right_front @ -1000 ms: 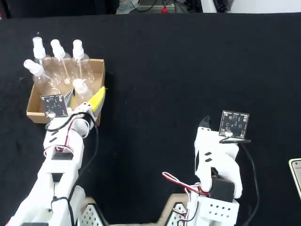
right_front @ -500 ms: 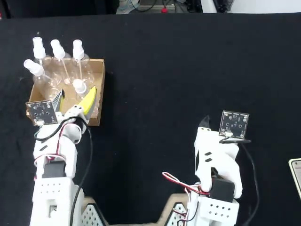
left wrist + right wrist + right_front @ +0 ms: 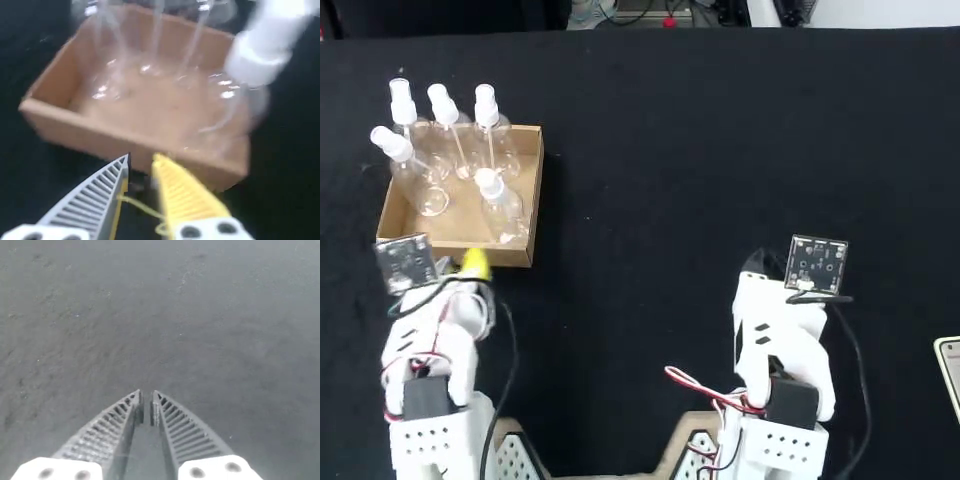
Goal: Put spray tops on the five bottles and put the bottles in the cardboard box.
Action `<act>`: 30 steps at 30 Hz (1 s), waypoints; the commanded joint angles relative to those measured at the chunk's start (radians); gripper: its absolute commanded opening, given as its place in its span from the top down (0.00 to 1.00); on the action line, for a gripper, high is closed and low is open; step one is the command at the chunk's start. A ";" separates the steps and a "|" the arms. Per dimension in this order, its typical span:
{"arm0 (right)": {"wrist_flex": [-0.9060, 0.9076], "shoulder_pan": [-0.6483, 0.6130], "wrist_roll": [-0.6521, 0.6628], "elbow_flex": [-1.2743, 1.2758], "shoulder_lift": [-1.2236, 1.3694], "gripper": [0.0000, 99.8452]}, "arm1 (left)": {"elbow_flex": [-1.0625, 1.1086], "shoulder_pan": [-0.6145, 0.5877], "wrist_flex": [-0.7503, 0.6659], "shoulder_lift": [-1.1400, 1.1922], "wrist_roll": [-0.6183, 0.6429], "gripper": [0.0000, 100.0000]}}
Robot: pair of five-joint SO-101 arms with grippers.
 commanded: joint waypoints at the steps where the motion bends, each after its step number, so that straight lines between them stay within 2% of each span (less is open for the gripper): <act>1: 0.068 -0.037 0.000 0.019 -0.084 0.96 | -0.041 -0.162 0.192 -0.028 -0.005 0.91; 4: 0.186 -0.043 0.002 0.010 -0.084 0.96 | -0.084 -0.206 0.368 -0.025 -0.005 0.93; 6: 0.230 -0.044 0.041 0.001 -0.084 0.96 | -0.084 -0.206 0.430 -0.025 -0.005 0.94; 11: 0.244 -0.043 0.138 0.058 -0.084 0.96 | -0.010 -0.205 0.437 -0.025 -0.006 0.95; 16: 0.399 -0.043 0.077 0.019 -0.085 0.96 | 0.038 -0.206 0.440 -0.025 -0.011 0.95; 19: 0.384 -0.038 0.018 0.044 -0.094 0.96 | 0.045 -0.194 0.440 -0.025 -0.011 0.95; 30: 0.379 -0.037 0.012 0.094 -0.096 0.96 | 0.082 0.179 0.433 -0.017 -0.012 0.95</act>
